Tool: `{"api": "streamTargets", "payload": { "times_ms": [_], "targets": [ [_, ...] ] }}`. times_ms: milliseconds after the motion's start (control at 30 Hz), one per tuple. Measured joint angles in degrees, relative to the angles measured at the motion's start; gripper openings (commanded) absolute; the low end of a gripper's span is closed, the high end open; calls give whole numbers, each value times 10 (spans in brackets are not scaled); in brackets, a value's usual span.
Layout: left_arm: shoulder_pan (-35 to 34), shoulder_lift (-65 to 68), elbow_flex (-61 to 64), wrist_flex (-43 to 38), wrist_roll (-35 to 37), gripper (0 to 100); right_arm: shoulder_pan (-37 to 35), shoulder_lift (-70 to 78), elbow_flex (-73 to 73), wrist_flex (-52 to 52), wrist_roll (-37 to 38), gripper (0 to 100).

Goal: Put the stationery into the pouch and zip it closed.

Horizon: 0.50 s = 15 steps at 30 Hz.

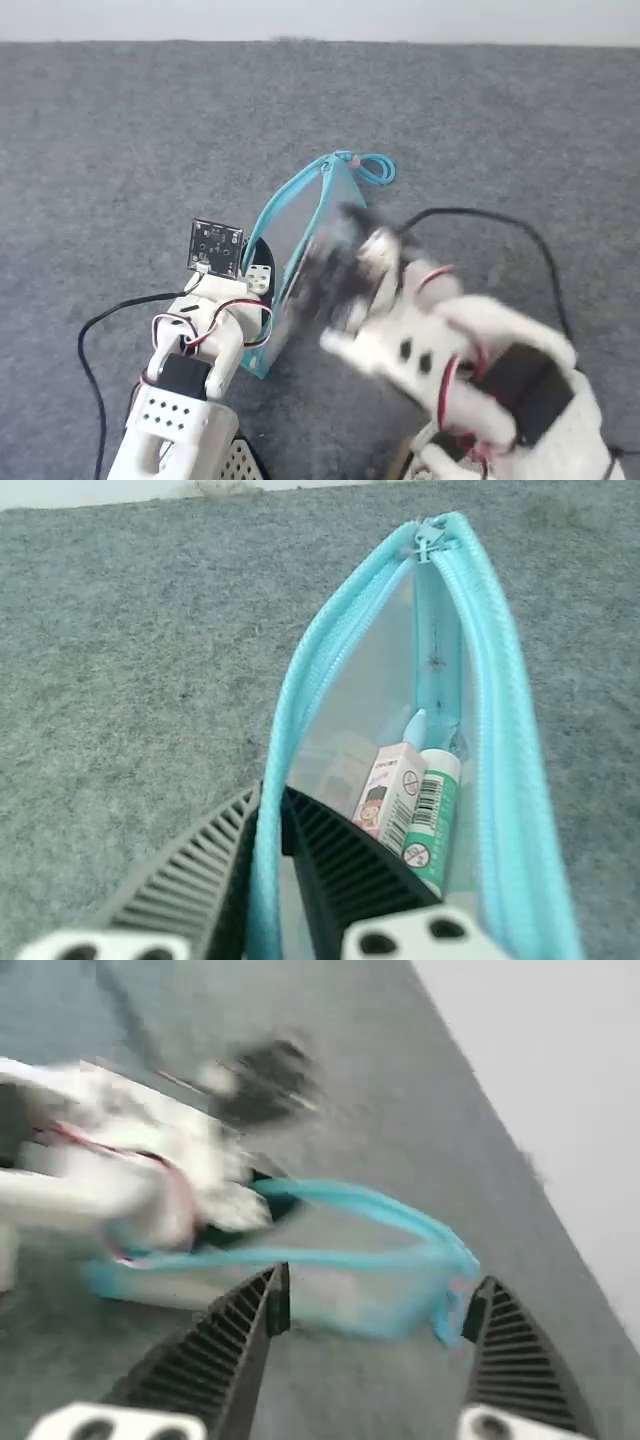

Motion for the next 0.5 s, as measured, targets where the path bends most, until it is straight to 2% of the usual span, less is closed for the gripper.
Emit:
{"api": "streamTargets", "payload": {
  "times_ms": [133, 233, 300, 500],
  "targets": [
    [2, 0, 0, 0, 0, 10, 148, 66, 0, -7, 5, 252],
    [3, 0, 0, 0, 0, 10, 223, 164, 1, -32, -40, 252],
    [3, 0, 0, 0, 0, 10, 237, 236, -2, -49, -65, 252],
    [3, 0, 0, 0, 0, 10, 233, 433, -19, -149, -79, 255]
  ]
}}
